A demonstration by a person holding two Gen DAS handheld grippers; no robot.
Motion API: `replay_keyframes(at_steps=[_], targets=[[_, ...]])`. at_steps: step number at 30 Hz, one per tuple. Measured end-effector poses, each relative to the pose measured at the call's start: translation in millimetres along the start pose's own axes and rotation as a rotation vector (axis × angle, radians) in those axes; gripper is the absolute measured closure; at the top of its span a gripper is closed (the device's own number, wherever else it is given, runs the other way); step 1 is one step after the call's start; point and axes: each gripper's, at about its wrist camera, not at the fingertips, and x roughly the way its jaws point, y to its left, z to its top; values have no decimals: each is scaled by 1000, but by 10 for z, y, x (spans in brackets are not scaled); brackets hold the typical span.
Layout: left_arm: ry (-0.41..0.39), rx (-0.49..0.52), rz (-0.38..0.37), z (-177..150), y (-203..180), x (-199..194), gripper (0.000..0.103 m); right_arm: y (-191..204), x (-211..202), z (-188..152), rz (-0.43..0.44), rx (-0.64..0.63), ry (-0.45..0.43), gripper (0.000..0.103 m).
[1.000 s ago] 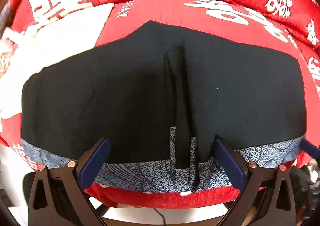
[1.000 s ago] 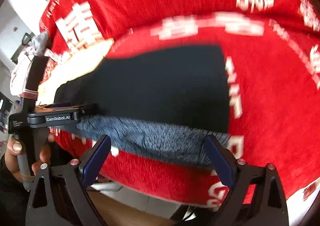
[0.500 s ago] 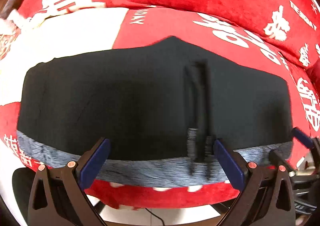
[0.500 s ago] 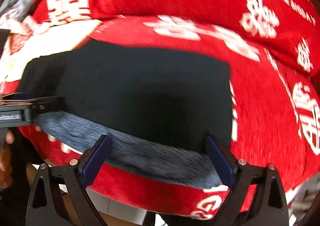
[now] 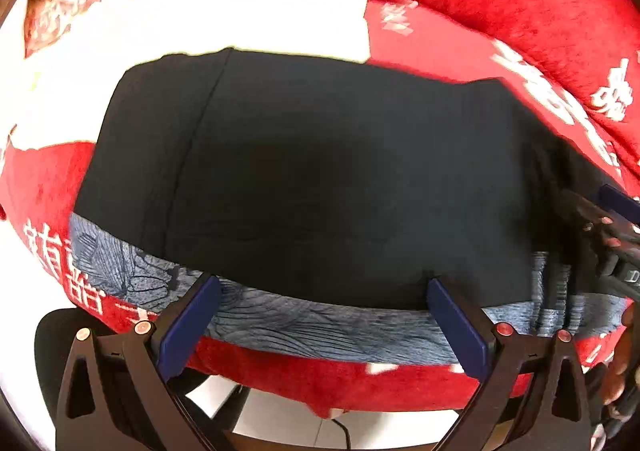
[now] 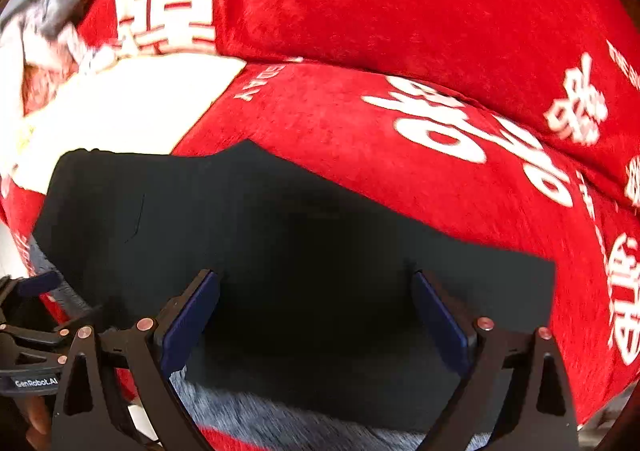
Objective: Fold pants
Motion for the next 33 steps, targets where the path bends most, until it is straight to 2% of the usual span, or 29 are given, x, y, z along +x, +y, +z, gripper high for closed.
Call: replay_keyframes(at_steps=[2,4,6,9,10,12,15,18,22,25,29,33], targets=[[1,-22,-25,1,61,-14,0,81,177,63,-41,-25,48,4],[-32,-14,3,-17,77,-79,0,165,74,131,-25,-31,-6,4],[-42,-15,7,-15,126,-93,0,285,34,172,2,-69,-20,3],[-17,-42,-28,37,241,-2,0,488,245,199,-69,-196,50,3],[-18,-45,-36,41,276,-9,0,522,273,214,-78,-208,49,1],[-26,-36,-33,12,291,-27,0,487,311,302,-52,-196,28,0],[-31,-26,-36,-12,306,-57,0,394,404,471,-19,-121,68,0],[-30,-22,-42,-3,330,-53,0,513,374,578,-29,-133,57,0],[-43,-2,-25,-29,407,-128,0,900,219,597,67,-239,18,0],[-58,0,8,-49,527,-157,0,1215,210,621,123,-370,8,0],[-38,-34,-83,-62,749,-60,0,1598,228,708,198,-493,0,0],[-44,-22,-65,-83,746,-132,0,1963,296,924,288,-592,3,0]])
